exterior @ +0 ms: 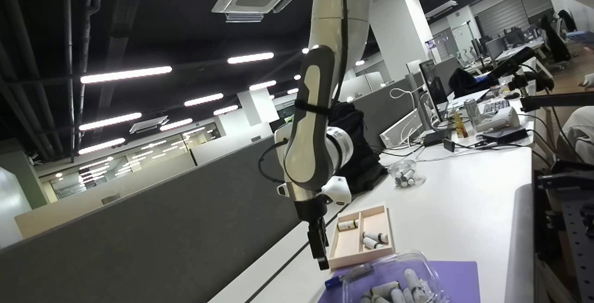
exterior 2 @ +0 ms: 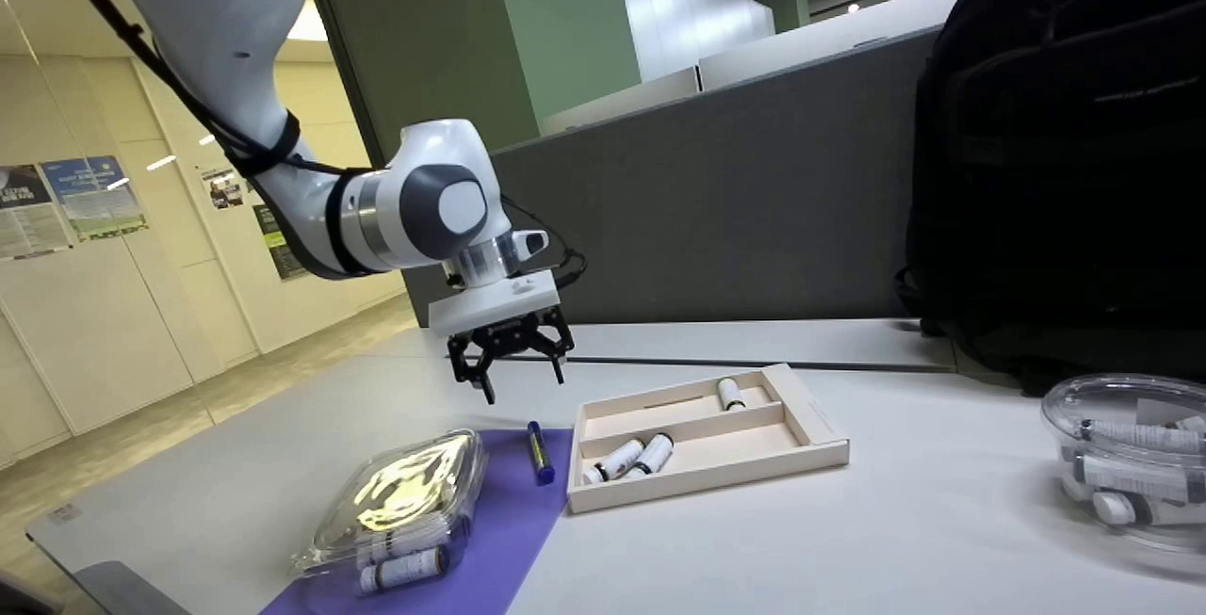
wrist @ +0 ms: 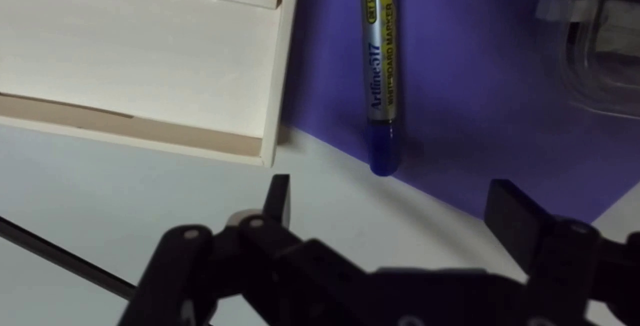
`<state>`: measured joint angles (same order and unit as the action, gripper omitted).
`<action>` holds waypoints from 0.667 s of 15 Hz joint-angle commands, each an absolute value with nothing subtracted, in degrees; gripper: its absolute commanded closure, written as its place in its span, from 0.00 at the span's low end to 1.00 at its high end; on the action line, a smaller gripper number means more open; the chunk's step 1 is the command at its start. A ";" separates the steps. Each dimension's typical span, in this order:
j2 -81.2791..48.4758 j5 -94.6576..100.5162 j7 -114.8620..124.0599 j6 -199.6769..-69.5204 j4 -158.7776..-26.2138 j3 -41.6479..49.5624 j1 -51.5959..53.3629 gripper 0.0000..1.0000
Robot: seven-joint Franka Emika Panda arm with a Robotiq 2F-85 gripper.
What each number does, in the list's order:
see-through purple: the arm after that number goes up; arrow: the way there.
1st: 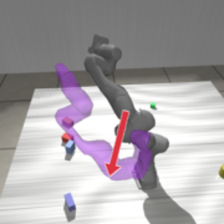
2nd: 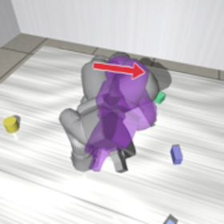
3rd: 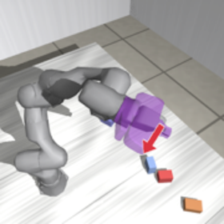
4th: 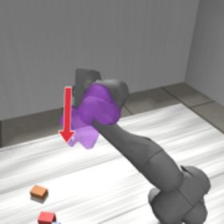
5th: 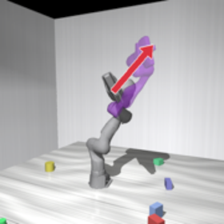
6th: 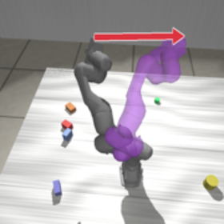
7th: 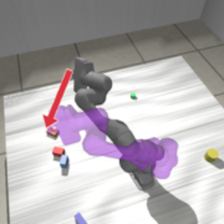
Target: Put the marker on the tray
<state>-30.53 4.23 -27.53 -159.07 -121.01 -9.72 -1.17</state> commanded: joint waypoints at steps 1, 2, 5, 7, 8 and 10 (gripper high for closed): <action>-33.79 4.37 -27.66 -158.80 -118.20 -11.40 -2.45 0.00; -34.43 4.55 -27.59 -158.77 -117.95 -11.53 -2.43 0.00; -36.04 4.94 -27.16 -158.68 -117.43 -11.63 -2.28 0.00; -36.70 5.27 -26.87 -158.84 -117.42 -11.42 -2.13 0.00; -36.94 5.47 -26.77 -158.93 -117.42 -11.26 -2.03 0.00; -37.34 5.72 -26.70 -159.15 -117.38 -11.09 -2.01 0.25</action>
<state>-36.36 4.62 -27.56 -159.08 -118.66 -11.05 -1.66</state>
